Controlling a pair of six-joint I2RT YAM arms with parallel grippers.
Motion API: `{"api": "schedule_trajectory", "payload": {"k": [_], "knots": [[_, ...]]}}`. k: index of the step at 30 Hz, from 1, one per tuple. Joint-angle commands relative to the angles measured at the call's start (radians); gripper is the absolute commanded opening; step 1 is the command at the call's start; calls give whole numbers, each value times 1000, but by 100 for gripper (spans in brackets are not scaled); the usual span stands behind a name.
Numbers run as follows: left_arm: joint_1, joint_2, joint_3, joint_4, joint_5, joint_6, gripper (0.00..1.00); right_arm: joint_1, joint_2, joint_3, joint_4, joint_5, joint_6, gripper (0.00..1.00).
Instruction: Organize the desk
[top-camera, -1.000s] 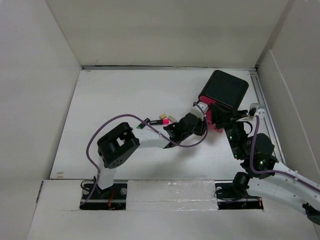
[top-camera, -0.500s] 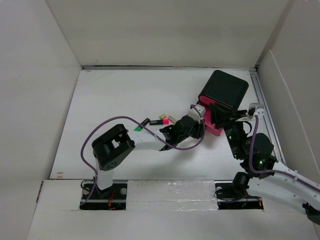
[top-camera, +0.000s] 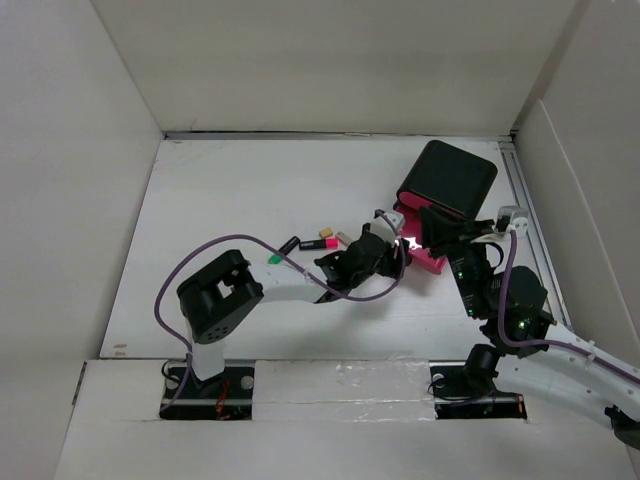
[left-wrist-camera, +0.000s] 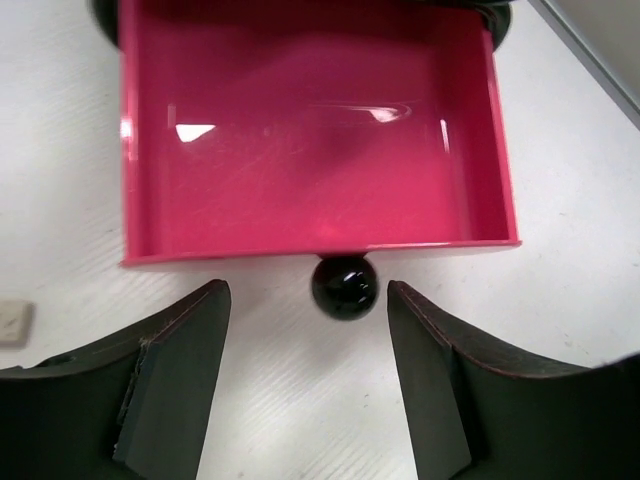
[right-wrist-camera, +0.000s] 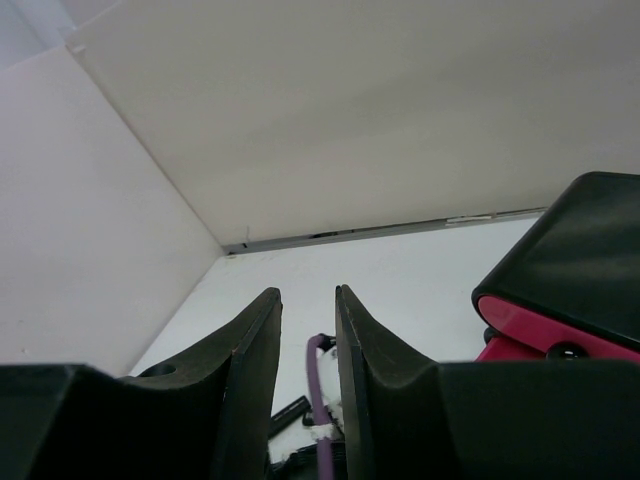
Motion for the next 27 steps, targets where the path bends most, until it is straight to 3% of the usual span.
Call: {"api": "schedule_trajectory", "payload": {"k": [1,9,12,16,27], "knots": [[1,-134,-57,42,-112,34,59,-2,-2,33,31,-6,-9,34],[119,-242,-183,20,-97,0,61,-2,10,33,35,-3,-5,34],[179,-202,-171,-39,-52,-18,62,-2,7,34,32,-15,-5,34],[198,-142,-142,-81,-101,-21,62,-2,6,34,34,-14,-5,35],[276,8,-51,-96,-77,-26,61,-2,9,36,29,-15,-5,35]]}}
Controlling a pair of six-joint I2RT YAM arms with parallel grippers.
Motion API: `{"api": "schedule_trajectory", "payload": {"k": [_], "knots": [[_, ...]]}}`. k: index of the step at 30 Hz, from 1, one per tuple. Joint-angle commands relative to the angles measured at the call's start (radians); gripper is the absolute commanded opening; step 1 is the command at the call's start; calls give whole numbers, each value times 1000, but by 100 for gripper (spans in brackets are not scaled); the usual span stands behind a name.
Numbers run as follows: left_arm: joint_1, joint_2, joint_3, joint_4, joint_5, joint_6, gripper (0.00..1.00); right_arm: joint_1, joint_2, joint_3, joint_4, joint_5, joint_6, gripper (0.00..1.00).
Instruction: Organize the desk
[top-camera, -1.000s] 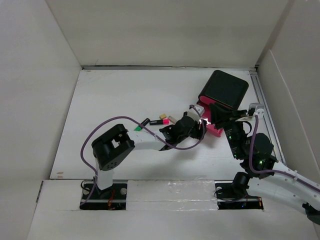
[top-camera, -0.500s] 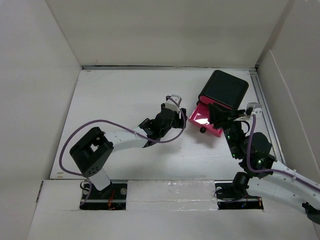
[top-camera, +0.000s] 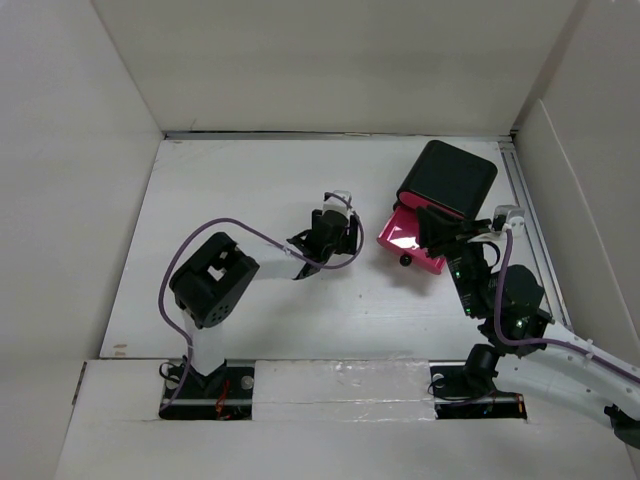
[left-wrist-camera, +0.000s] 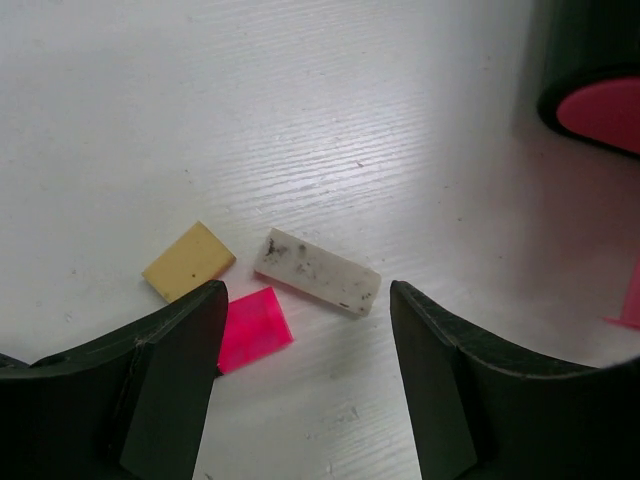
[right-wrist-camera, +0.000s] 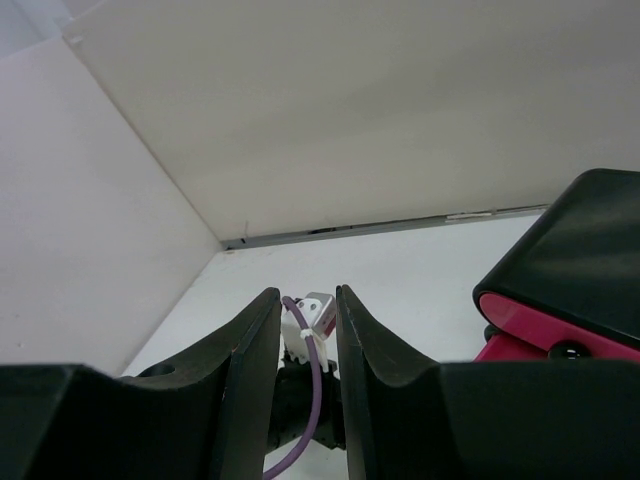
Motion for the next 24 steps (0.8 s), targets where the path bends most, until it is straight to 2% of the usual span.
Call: {"api": "schedule_trajectory", "payload": {"k": [1,14,16,24], "knots": [[9,13,54,1,-1,-3,61,-2,-3,36,29,-14,-4,35],[19,88,114,-40,53,16,61,-2,14,38,35,-10,-5,35],[19,102,129,-54,48,20,67,-2,13,38,35,-11,-5,35],[19,133,157,-90,37,33,74,-2,3,36,34,-10,-7,35]]}}
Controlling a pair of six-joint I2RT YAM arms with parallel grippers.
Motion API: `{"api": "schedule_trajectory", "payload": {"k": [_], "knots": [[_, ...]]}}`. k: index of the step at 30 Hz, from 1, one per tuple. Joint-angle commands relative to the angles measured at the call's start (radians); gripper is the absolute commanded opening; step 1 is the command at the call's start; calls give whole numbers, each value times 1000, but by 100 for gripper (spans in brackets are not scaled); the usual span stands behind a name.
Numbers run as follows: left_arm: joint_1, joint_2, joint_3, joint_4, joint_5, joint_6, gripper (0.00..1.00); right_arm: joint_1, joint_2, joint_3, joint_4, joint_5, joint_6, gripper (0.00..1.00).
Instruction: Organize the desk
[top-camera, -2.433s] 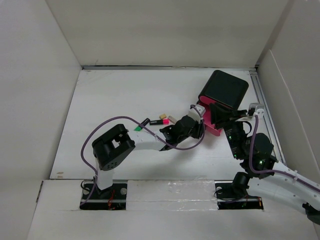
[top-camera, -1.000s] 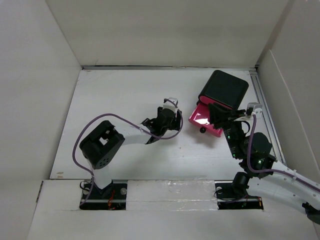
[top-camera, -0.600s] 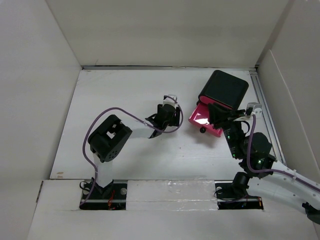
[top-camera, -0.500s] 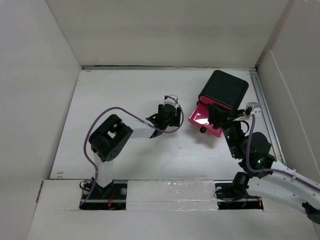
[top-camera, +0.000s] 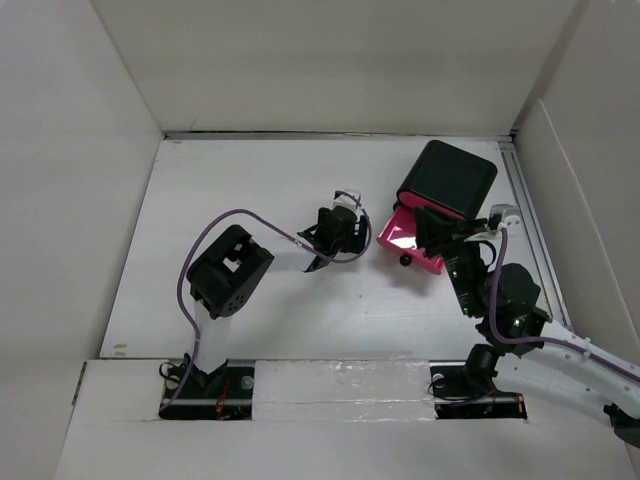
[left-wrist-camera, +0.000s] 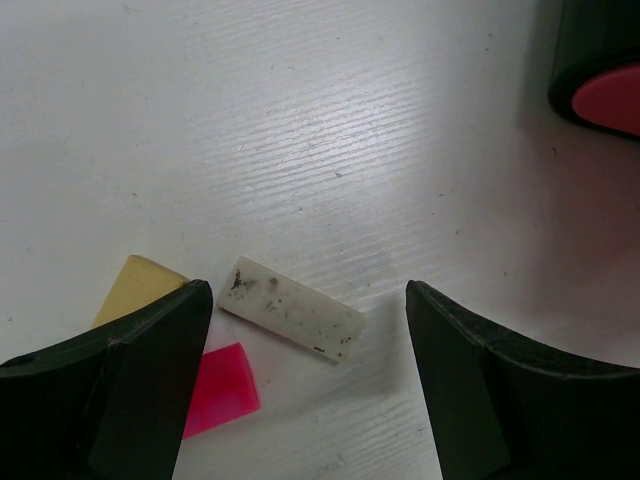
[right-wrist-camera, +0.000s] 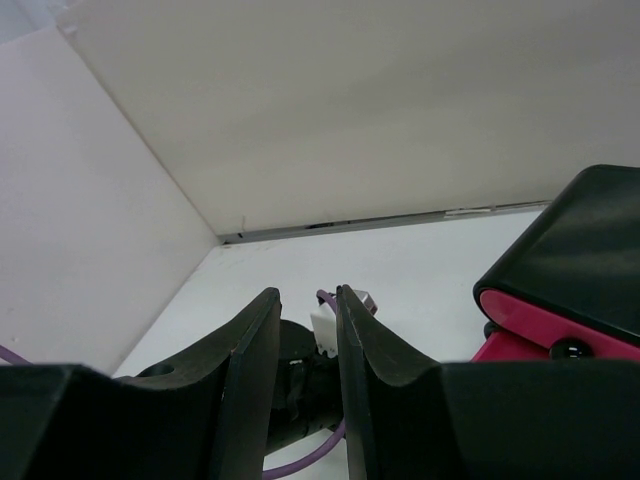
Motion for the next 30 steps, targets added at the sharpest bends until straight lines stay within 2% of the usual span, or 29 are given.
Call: {"api": "schedule_trajectory", "payload": {"k": [1,12,18,25,27,30], "knots": [[3,12,34,-29,-2,15,75,-2,-9,36,33,-7,-5,35],[3,25,40,-72,-22,29,74,-2,-19,34,32,-9,-5,35],[3,14,41,-118,-48,52,82,-2,-23,34,30,-12,-5,35],[3,29,31,-113,-25,92,75,-2,-26,36,27,-15,-2,35],[3,39,39,-110,-4,100,70,-2,-35,33,27,-16,-1,35],[3,49,37,-103,8,106,69,-2,-42,33,24,-15,-2,35]]}}
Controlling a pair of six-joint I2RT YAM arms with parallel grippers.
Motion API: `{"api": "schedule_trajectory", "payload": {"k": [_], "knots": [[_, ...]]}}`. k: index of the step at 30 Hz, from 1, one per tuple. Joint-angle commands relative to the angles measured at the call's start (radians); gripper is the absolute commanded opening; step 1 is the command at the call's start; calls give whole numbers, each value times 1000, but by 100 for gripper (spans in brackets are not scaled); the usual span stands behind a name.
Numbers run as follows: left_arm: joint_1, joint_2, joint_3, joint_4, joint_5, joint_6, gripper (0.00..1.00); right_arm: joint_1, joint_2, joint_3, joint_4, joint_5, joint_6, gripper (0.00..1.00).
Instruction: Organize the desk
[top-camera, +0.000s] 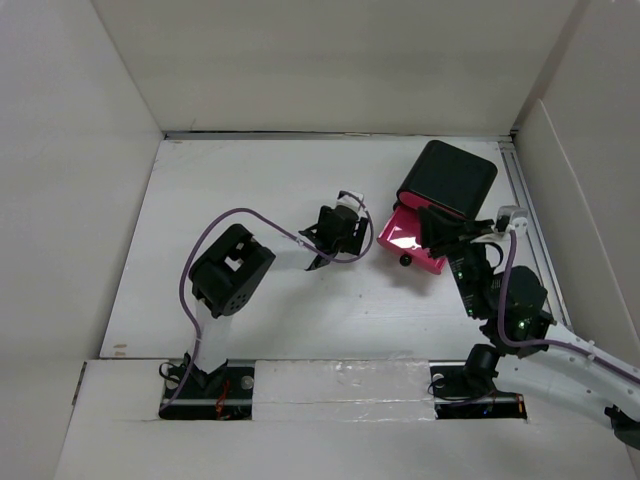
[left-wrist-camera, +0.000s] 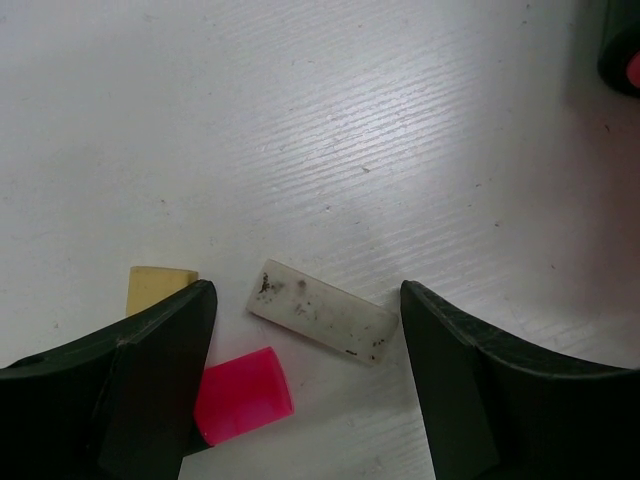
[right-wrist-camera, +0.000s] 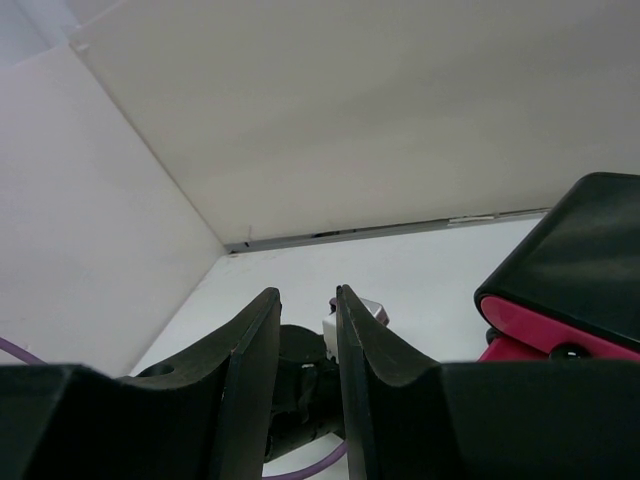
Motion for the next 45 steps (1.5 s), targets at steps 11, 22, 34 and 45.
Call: {"api": "schedule_trajectory", "payload": {"k": [11,22,34,45], "knots": [[3,28,3,-47,70,28,53,-2,-13,34,23,-14,-3,35],[3,-64,-23,-50,75,2,37,-2,-1,36,25,-19,-1,35],[3,-157,-26,-88,69,-11,37,-2,1,38,25,-23,-1,35],[-6,-281,-21,-120,109,-17,38,-2,4,39,25,-17,-3,35]]}}
